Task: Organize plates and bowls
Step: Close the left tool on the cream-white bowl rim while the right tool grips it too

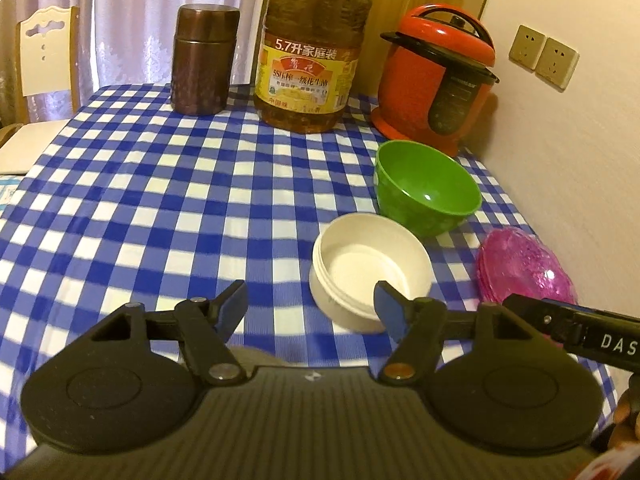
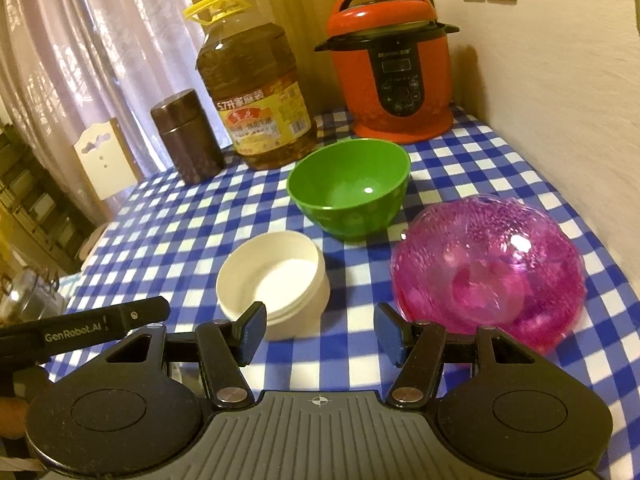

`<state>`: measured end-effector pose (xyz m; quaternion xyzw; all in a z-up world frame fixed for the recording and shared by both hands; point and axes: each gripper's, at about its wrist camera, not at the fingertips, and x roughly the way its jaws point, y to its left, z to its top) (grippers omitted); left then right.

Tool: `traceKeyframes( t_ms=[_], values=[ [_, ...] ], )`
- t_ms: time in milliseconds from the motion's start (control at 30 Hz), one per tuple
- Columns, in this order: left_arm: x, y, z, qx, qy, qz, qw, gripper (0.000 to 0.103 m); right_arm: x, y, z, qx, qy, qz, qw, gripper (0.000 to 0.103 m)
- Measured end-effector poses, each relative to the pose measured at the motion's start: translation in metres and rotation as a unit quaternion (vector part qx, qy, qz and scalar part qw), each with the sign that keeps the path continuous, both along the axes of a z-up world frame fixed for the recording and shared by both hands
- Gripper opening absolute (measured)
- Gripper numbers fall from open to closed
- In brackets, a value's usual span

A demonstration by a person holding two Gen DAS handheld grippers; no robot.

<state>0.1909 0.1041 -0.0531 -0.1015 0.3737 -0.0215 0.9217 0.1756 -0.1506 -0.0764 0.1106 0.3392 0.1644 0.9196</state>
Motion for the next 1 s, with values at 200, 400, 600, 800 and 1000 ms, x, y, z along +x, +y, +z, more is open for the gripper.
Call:
traceKeyframes(
  t_ms=[200, 400, 600, 800, 1000],
  values=[
    [0.025, 0.002, -0.017, -0.007, 0.001, 0.001, 1.0000, 0.058, 0.022, 0.007, -0.010, 0.004, 0.001, 0.001, 1.000, 0.060],
    [0.043, 0.001, -0.031, -0.012, 0.002, 0.002, 0.9999, 0.057, 0.040, 0.012, -0.021, -0.002, 0.001, 0.004, 1.000, 0.055],
    [0.055, -0.003, -0.040, -0.011, 0.007, -0.002, 0.9999, 0.049, 0.056, 0.021, -0.030, -0.011, 0.001, 0.015, 1.000, 0.042],
    [0.062, -0.004, -0.046, -0.017, 0.014, -0.007, 0.9997, 0.039, 0.067, 0.026, -0.036, -0.012, 0.004, 0.018, 1.000, 0.034],
    [0.068, -0.007, -0.049, -0.018, 0.022, -0.013, 0.9995, 0.032, 0.073, 0.029, -0.042, -0.009, 0.013, 0.023, 1.000, 0.028]
  ],
)
